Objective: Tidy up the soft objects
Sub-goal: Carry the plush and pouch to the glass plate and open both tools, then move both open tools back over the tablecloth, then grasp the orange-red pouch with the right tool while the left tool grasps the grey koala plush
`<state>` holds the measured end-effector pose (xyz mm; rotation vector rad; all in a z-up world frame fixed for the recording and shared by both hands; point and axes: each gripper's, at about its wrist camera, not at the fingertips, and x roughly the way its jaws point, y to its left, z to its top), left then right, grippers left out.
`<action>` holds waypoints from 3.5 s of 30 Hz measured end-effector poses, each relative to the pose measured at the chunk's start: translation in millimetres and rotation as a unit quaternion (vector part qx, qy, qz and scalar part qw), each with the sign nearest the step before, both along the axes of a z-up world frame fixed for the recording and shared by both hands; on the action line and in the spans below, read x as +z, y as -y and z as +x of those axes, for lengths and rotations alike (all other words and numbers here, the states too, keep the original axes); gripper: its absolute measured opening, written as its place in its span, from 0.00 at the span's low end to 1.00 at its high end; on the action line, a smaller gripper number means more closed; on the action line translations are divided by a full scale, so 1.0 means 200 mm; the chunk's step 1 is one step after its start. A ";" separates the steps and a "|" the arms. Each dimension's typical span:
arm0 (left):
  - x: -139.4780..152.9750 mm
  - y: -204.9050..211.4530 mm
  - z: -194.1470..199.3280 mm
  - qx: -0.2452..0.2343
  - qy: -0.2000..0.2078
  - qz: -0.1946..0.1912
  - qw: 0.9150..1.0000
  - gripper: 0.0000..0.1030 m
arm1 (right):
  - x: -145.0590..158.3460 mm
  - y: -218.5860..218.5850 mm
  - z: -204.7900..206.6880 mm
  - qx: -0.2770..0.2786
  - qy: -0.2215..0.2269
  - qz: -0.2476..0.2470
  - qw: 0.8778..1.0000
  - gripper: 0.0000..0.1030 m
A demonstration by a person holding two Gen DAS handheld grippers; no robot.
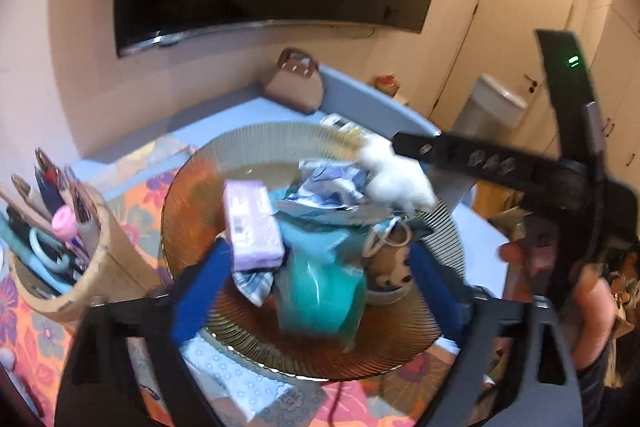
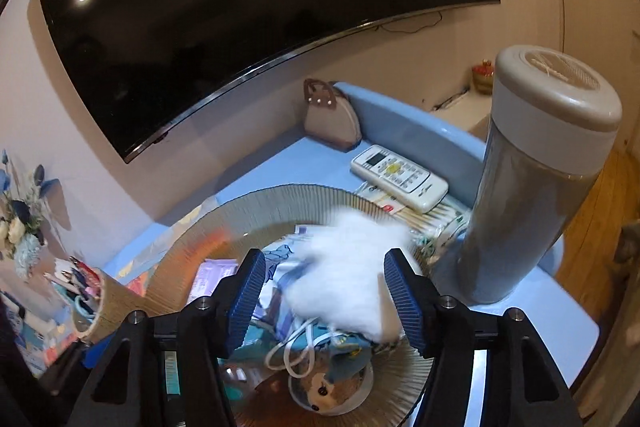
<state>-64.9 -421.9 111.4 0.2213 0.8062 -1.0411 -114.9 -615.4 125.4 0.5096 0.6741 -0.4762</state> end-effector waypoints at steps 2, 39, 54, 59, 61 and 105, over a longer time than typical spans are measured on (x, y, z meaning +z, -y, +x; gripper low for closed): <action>0.00 -0.04 -0.01 -0.003 -0.003 -0.005 1.000 0.89 | 0.02 0.00 -0.03 0.000 0.004 -0.011 1.000 0.60; -0.05 -2.22 0.08 0.433 0.103 0.081 0.892 0.95 | -0.33 -1.93 0.28 0.393 -0.073 -0.102 0.911 0.91; -0.49 -2.39 0.20 0.452 -0.042 0.030 0.890 0.95 | -0.62 -2.01 0.38 0.430 -0.085 -0.074 0.896 0.92; -0.49 -2.37 0.23 0.465 -0.048 0.048 0.883 0.95 | -0.62 -2.01 0.38 0.439 -0.081 -0.067 0.892 0.96; -0.47 -2.34 0.24 0.456 -0.059 0.024 0.888 0.95 | -0.62 -2.01 0.38 0.440 -0.080 -0.065 0.892 0.97; -0.55 -2.60 0.45 0.301 -0.177 -0.163 0.923 0.76 | -0.48 -2.37 1.13 0.503 -0.088 0.014 0.860 0.77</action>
